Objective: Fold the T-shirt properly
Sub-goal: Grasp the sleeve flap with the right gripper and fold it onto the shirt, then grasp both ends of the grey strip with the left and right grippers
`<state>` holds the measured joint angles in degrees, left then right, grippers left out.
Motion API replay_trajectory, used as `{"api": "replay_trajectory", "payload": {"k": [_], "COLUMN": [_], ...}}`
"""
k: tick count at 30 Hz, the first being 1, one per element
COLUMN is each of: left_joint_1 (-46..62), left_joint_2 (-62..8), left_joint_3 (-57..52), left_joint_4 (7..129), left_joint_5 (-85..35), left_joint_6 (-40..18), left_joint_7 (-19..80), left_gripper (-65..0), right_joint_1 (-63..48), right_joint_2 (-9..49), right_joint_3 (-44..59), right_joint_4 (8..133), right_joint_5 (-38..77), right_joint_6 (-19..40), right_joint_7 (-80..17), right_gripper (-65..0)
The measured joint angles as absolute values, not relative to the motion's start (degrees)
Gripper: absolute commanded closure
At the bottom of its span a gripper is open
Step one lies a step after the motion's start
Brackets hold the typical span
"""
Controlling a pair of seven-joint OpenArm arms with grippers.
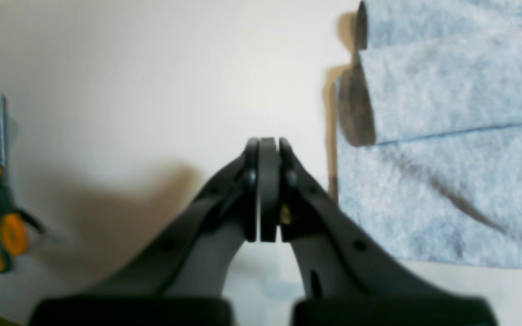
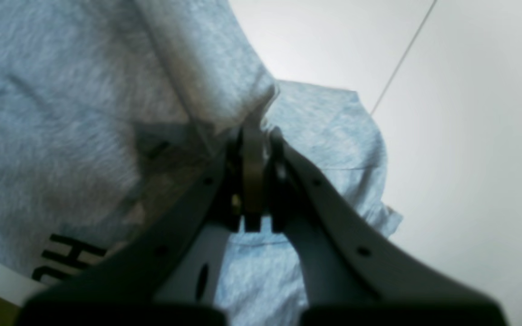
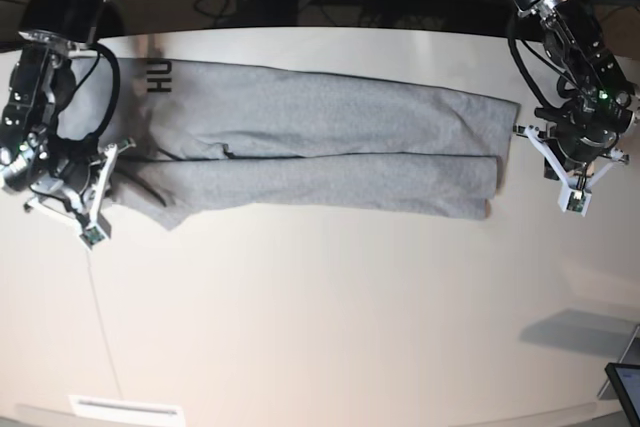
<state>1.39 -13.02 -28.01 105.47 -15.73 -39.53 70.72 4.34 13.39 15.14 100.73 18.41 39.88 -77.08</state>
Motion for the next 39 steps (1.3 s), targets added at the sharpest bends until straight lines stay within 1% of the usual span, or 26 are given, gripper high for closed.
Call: {"api": "replay_trajectory", "payload": {"k": [2,5,9,12,18,20,26,28,30,32,35,39], "left_joint_1": [1.08,0.10,0.03,0.54,0.99,1.43,1.43,1.43,1.41,1.43,1.37,0.95], "left_joint_2": [-12.97,-13.30,-13.39,-13.67,-13.04,-12.99,-13.13,-13.06,-13.06,-13.08,-13.02,-13.19], "left_joint_3": [-27.83,-25.19,-21.12,-16.49,-7.84,-6.22,-4.38,-4.40,-4.40,-4.40,-4.34,-4.45], "left_joint_4": [103.83,101.54,101.19,101.21,101.12,101.12,101.08,101.01,100.05,98.48,96.79,95.94], "left_joint_5": [-15.51,-15.35,-15.66,-15.40,-8.51,-8.34,-7.86,-7.90,-7.94,-7.86,-7.97,-7.88], "left_joint_6": [-39.53,-39.51,-39.51,-39.51,-39.51,-39.53,-39.53,-39.53,-39.53,-39.53,-39.53,-39.53], "left_joint_7": [70.74,70.72,70.52,67.48,66.98,67.02,67.00,67.00,66.81,66.85,66.65,66.39], "left_gripper": [0.0,0.0,0.0,0.0,0.0,0.0,0.0,0.0,0.0,0.0,0.0,0.0], "right_joint_1": [2.13,-0.51,-3.70,-6.24,-7.81,-8.12,-8.67,-9.32,-10.39,-10.83,-11.86,-13.63], "right_joint_2": [13.45,14.04,14.06,14.06,14.11,14.04,14.06,14.22,15.66,16.45,16.16,16.32], "right_joint_3": [15.14,15.27,18.26,19.77,21.76,21.74,21.76,21.76,21.74,21.98,23.94,25.15], "right_joint_4": [102.43,105.08,106.13,106.13,106.15,106.15,106.15,106.17,106.24,106.28,106.30,106.30], "right_joint_5": [19.62,25.61,31.33,33.98,34.37,34.39,35.03,38.70,42.72,43.13,44.56,43.64], "right_joint_6": [39.86,39.88,39.88,39.88,39.88,39.88,39.88,39.88,39.88,39.86,39.88,39.86], "right_joint_7": [-77.43,-77.45,-76.95,-77.52,-77.23,-77.32,-77.30,-77.36,-76.93,-77.17,-76.62,-77.23], "right_gripper": [0.0,0.0,0.0,0.0,0.0,0.0,0.0,0.0,0.0,0.0,0.0,0.0]}}
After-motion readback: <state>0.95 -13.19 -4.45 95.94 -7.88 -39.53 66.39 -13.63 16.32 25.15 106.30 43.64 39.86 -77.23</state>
